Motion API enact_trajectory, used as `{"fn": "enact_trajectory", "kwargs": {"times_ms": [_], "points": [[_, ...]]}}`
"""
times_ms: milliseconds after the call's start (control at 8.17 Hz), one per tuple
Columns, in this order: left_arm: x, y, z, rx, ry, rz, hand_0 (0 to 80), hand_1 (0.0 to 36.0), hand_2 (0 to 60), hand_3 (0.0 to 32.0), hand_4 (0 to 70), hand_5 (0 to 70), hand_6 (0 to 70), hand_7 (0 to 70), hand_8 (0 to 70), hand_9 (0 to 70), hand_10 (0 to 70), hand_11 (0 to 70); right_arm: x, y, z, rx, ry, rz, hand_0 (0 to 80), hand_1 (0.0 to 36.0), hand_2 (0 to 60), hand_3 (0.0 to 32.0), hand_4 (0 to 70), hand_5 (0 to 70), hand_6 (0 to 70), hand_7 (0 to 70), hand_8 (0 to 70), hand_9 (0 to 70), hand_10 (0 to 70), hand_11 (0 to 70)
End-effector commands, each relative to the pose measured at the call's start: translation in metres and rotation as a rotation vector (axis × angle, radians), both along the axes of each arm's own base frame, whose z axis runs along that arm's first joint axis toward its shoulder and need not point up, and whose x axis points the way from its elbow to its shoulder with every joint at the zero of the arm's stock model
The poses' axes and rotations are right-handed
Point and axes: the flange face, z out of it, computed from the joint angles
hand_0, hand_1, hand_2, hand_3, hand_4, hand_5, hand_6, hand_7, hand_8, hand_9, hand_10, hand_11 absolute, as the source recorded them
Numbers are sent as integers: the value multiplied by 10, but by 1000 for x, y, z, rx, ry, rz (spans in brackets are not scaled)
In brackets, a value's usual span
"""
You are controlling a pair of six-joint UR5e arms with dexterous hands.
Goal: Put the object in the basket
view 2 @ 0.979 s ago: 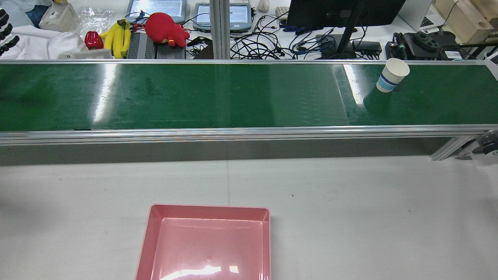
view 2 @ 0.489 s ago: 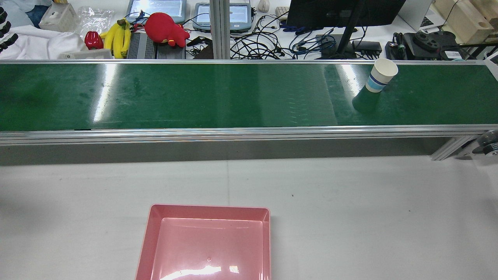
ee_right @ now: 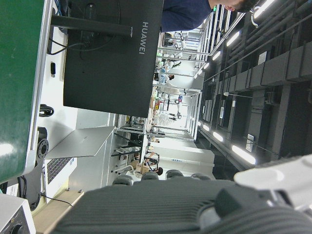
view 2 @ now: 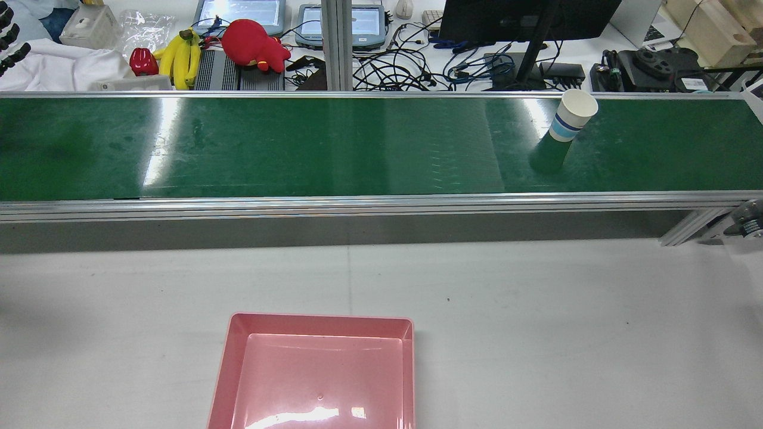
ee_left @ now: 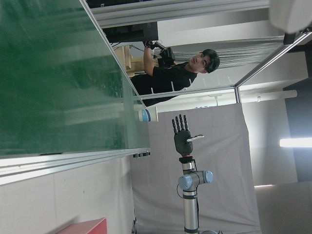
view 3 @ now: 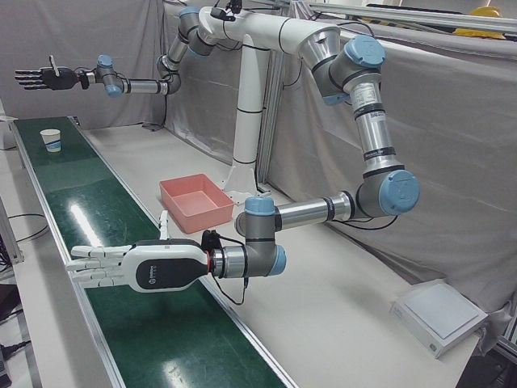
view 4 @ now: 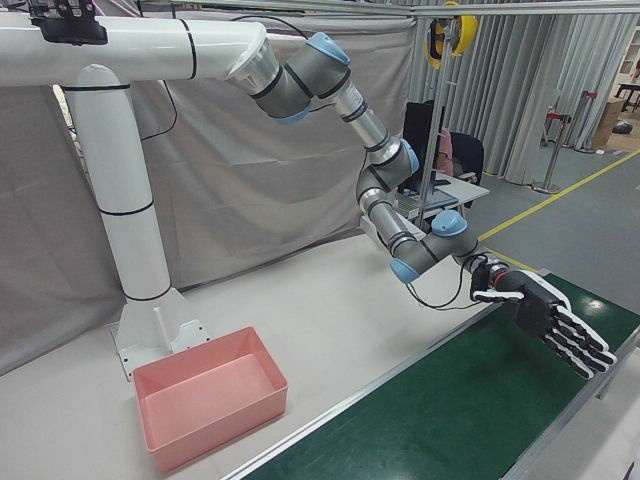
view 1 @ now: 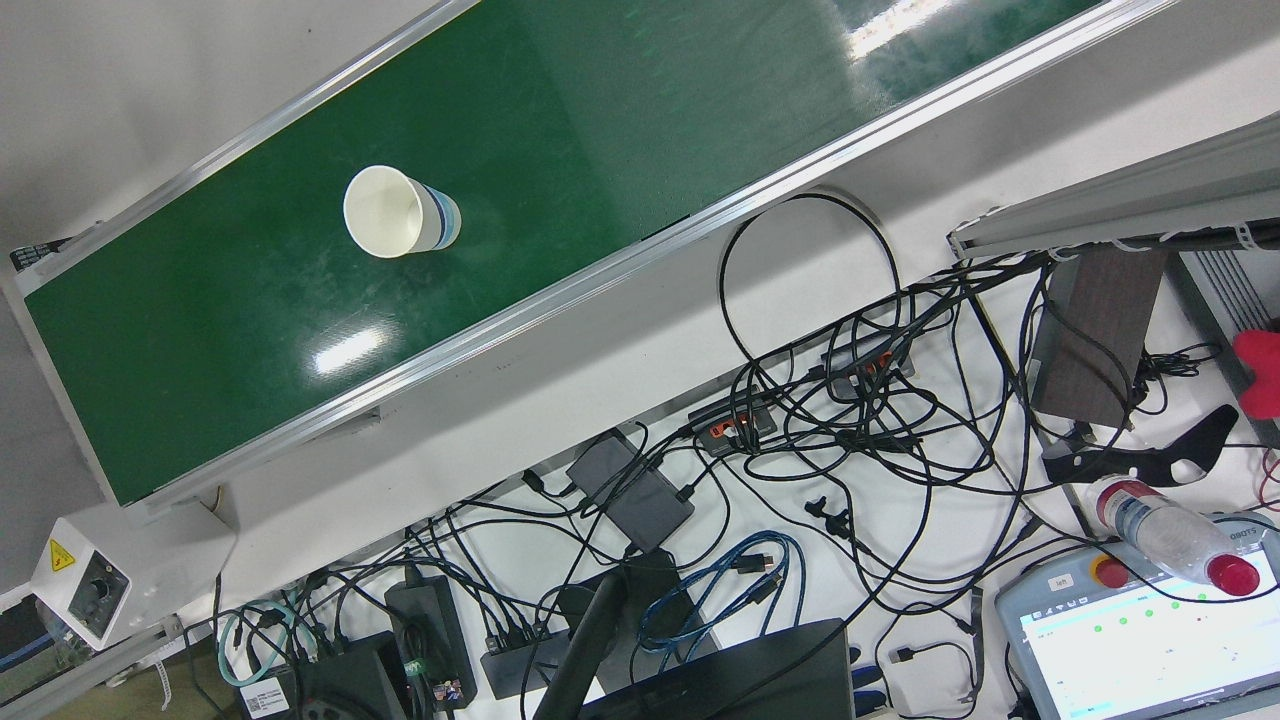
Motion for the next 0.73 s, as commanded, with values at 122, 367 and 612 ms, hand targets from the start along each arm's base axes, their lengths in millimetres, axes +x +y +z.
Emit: {"fn": "enact_trajectory", "kwargs": {"times_ms": [122,367,612], "points": [[4,1,4,-5,-74,-12,610,76,0,0,20,113,7,0,0,0,13,40,1,0,-4,7,-1,2,0,0,0,0,0,0,0,0,0,0,0,0],[20,5,4,-4,-73,18,611,71,0,0,9,106,4,0,0,0,12,39,1,0,-4,7,-1,2,0,0,0,0,0,0,0,0,0,0,0,0],[23,7,5,-1,-94,62,616,71,0,0,6,105,3,0,0,0,12,39,1,0,-4,9,-1,2,0,0,0,0,0,0,0,0,0,0,0,0]]}}
